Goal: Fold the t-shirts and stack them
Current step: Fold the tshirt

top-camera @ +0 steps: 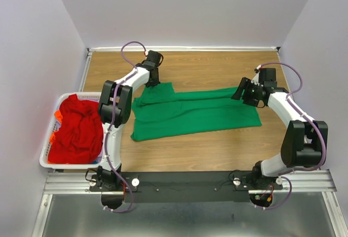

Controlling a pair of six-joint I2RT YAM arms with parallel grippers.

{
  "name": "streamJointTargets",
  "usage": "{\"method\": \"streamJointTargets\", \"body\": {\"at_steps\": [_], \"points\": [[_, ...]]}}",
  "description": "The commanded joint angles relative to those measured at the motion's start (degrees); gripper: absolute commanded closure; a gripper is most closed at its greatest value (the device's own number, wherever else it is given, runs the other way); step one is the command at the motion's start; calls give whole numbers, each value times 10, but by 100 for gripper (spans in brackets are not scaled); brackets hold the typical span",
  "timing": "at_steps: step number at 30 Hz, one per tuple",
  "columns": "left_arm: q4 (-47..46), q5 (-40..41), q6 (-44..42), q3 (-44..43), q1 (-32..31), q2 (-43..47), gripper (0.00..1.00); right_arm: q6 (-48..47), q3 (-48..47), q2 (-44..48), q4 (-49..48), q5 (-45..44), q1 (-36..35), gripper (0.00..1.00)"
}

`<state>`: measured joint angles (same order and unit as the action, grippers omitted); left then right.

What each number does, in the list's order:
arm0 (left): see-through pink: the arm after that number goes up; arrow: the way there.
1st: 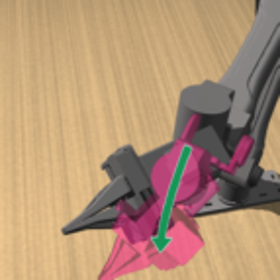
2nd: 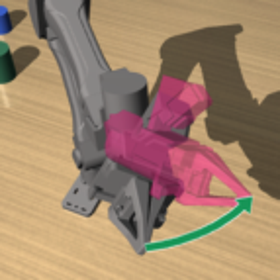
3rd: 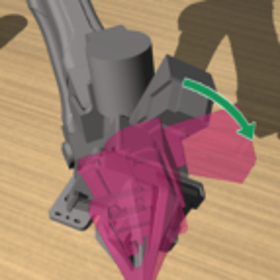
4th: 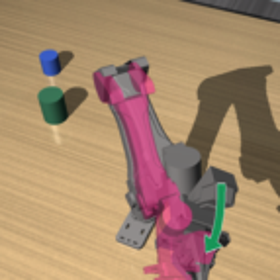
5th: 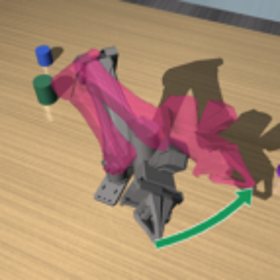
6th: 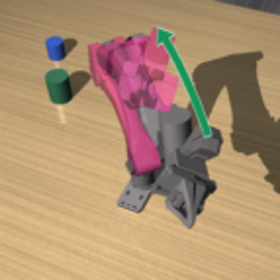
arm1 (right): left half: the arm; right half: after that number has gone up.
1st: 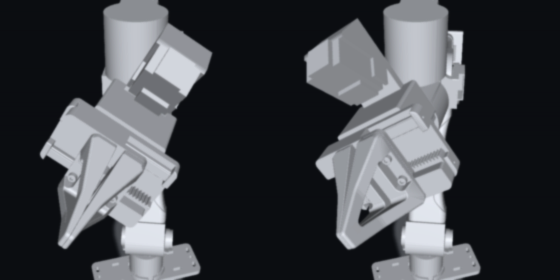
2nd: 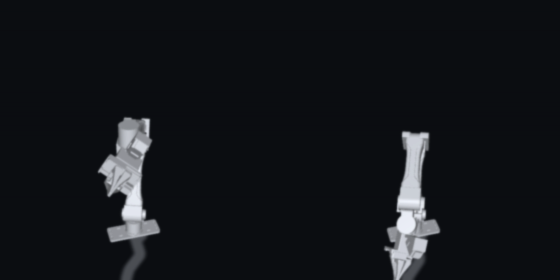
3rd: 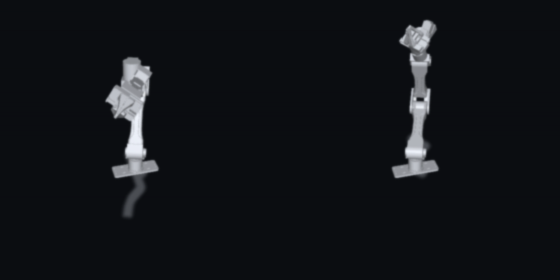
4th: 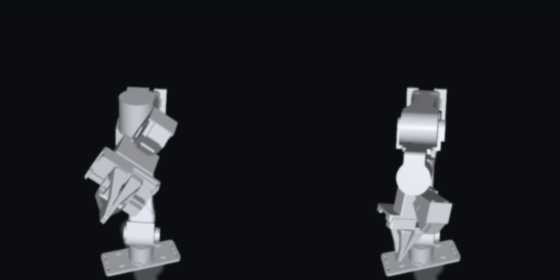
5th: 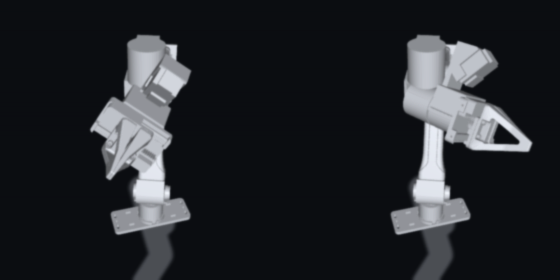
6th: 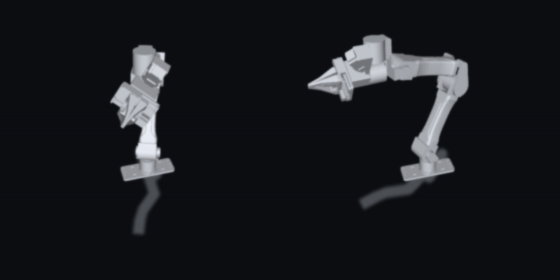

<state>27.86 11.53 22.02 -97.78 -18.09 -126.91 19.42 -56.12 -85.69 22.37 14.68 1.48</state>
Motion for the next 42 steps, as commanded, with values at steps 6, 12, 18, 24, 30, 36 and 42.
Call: {"method": "streamJointTargets", "body": {"at_steps": [6,12,18,24,30,36,42], "points": [[40,20,6,41,-11,45,100,-9,1,16,5,25,-4,27],[77,17,26,100,-23,142,100,-11,-4,25,6,57,-5,27],[97,-39,25,180,-54,220,100,-13,-7,26,6,75,-8,27],[122,-86,36,225,-91,270,100,-13,-9,24,6,82,-9,27],[151,-111,43,247,-114,310,100,-14,-6,23,6,86,-10,27],[173,-136,31,272,-128,335,100,-16,-4,18,6,87,-13,27],[174,-159,18,294,-137,337,99,-17,-4,9,6,86,-14,27]]}}
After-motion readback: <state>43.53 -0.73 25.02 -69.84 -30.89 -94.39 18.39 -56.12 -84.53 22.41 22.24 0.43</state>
